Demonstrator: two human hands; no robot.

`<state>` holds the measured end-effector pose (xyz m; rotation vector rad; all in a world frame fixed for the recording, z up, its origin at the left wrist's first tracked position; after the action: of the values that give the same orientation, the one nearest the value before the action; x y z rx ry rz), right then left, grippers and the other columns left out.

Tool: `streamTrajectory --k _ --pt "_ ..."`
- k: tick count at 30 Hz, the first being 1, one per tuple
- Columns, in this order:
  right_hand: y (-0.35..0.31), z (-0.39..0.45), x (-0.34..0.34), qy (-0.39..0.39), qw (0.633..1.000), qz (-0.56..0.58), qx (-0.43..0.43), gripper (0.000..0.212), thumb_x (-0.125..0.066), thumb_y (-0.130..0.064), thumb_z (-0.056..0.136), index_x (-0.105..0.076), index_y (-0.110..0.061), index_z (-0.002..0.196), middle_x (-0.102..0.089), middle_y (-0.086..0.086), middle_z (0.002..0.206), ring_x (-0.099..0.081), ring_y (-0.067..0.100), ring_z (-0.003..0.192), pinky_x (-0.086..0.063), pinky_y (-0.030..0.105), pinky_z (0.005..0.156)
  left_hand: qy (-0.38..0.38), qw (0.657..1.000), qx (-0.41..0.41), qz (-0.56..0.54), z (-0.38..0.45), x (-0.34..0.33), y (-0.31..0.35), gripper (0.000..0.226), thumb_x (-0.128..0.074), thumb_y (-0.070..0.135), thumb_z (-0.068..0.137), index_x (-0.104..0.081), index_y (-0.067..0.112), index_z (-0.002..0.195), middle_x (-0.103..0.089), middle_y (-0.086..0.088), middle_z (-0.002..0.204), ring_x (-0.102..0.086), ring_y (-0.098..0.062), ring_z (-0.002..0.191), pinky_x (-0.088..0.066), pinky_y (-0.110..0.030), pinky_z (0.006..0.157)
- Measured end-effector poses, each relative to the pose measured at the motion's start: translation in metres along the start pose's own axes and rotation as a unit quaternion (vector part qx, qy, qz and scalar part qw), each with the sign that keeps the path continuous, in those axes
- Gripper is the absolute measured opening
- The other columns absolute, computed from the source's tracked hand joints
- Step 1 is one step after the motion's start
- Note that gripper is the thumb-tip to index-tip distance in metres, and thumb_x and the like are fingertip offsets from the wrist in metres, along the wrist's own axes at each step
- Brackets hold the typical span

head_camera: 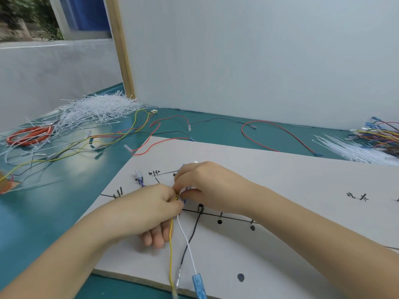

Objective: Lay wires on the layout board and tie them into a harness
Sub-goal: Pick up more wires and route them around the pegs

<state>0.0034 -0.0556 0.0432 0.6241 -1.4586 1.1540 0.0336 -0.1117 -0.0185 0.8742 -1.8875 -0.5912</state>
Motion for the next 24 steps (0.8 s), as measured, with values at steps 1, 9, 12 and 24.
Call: streamTrajectory --k 1,9,12,24 --pt "-0.001 0.0 0.001 0.002 1.0 0.006 0.003 0.02 -0.057 -0.009 0.09 -0.069 -0.011 0.106 -0.062 0.003 0.111 -0.055 0.017 0.1 -0.04 0.025 0.086 0.002 1.0 -0.001 -0.004 0.0 0.0 0.001 0.019 -0.037 0.022 0.098 -0.044 0.011 0.084 -0.058 0.0 0.043 -0.05 -0.009 0.031 -0.033 -0.014 0.031" --pt "-0.004 0.002 -0.003 -0.005 1.0 0.01 0.017 0.016 -0.056 -0.008 0.091 -0.069 -0.007 0.1 -0.065 0.003 0.104 -0.056 0.02 0.101 -0.04 0.026 0.087 -0.024 0.999 -0.002 -0.026 -0.006 -0.009 -0.006 0.024 -0.047 0.024 0.095 -0.044 0.009 0.076 -0.054 0.001 0.041 -0.044 -0.008 0.029 -0.032 -0.016 0.031" --pt "-0.004 0.002 -0.003 -0.015 1.0 0.01 0.016 0.016 -0.055 -0.008 0.091 -0.069 -0.008 0.099 -0.065 0.003 0.104 -0.056 0.02 0.101 -0.039 0.024 0.086 -0.034 0.998 -0.015 -0.059 -0.011 -0.012 -0.007 0.024 -0.051 0.026 0.093 -0.046 0.009 0.076 -0.051 0.002 0.041 -0.04 -0.007 0.028 -0.029 -0.015 0.03" --pt "-0.005 -0.002 0.005 -0.007 0.999 0.035 0.015 0.021 -0.051 -0.006 0.093 -0.068 -0.008 0.105 -0.065 0.004 0.107 -0.057 0.019 0.098 -0.04 0.025 0.086 -0.06 0.974 -0.037 -0.215 -0.022 -0.006 0.002 0.037 -0.07 0.041 0.069 -0.044 0.014 0.068 -0.039 0.001 0.038 -0.026 -0.006 0.026 -0.02 -0.01 0.031"
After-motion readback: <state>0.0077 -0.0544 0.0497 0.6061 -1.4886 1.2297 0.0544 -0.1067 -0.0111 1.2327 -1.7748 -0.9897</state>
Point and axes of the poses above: each hand's wrist, its own z-axis towards the middle knuckle, its own x-axis out of the back of the hand, y = z × x, the point moved 9 cm from there along z, towards the middle knuckle
